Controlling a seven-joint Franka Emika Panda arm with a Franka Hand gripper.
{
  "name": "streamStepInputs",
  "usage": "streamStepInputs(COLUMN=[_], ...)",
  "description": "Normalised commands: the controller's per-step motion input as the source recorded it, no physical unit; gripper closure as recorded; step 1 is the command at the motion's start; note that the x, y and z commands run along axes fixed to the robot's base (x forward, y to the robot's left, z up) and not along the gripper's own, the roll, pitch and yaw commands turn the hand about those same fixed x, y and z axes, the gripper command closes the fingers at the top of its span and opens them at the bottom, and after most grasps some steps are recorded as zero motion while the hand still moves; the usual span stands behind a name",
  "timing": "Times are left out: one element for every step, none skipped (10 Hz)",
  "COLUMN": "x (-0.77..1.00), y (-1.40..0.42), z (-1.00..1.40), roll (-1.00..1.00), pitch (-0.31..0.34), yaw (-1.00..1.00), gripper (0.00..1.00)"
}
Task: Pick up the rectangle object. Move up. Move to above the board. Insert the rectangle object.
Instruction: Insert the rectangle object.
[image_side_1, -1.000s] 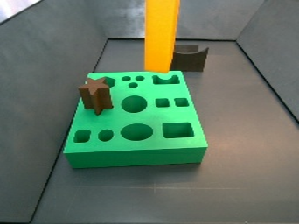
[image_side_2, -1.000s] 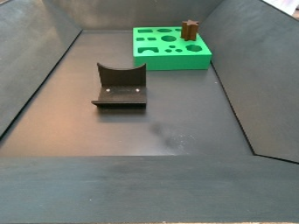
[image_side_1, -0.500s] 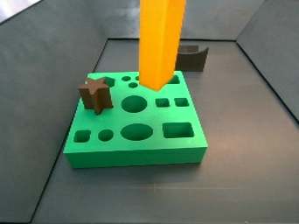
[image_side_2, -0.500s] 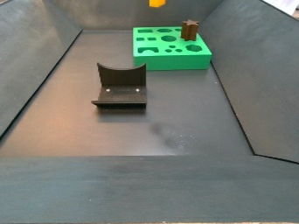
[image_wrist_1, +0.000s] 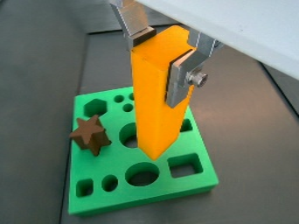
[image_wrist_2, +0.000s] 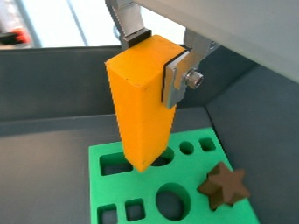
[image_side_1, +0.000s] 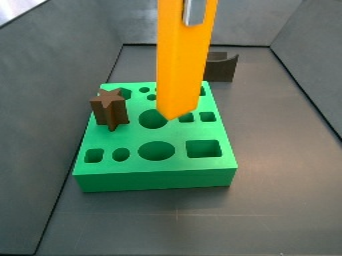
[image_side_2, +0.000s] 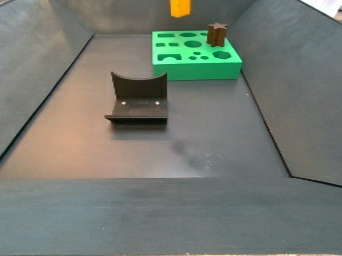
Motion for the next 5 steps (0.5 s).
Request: streamStepInputs(x=[0.0,0.0,0.01,0.3,0.0], y=[0.0,0.0,0.0,-0.06,0.0], z=[-0.27,-0.26,-0.18,-0.02,-0.03], roll=[-0.01,0.0,-0.03,-0.13,0.0], pitch=[-0.024,-0.026,-0.023,-0.043,0.001], yaw=[-1.0,-1.0,-1.0,-0.76,0.0], gripper=[1.0,1.0,1.0,1.0,1.0])
